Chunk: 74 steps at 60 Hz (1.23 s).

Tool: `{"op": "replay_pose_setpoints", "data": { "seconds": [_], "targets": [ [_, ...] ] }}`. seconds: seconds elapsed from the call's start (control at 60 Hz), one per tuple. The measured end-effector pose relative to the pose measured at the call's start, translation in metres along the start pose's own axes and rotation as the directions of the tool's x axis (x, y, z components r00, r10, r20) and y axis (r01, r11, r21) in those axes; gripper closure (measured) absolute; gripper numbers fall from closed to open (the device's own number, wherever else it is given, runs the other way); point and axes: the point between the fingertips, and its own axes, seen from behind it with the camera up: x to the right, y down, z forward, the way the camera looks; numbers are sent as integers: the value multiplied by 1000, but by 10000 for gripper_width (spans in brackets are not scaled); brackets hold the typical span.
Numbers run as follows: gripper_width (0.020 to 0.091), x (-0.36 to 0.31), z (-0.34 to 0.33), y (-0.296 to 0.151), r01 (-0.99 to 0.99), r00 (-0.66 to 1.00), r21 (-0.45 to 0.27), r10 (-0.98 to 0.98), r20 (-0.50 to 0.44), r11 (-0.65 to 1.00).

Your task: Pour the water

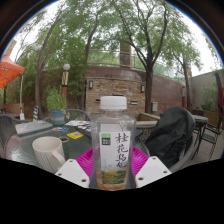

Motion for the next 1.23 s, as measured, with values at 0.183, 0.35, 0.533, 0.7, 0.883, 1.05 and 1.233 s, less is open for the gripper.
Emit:
{"op": "replay_pose_setpoints", "data": {
  "seconds": [0.183, 0.35, 0.533, 0.7, 0.883, 1.05, 1.233],
  "targets": [
    [633, 3, -3, 4, -31, 999, 17, 31, 10, 999],
    [593, 0, -5, -3, -32, 999, 17, 31, 24, 999],
    [307, 2, -9, 17, -38, 999, -88, 39, 7, 995],
    [262, 3, -33, 9, -81, 997, -82, 81, -12, 993],
    [264, -12, -99, 3, -42, 999, -114, 40, -13, 993],
    [264, -21, -184, -6, 0, 999, -120, -5, -40, 993],
    [264, -46, -266, -1, -41, 999, -154, 38, -22, 987]
  ]
}}
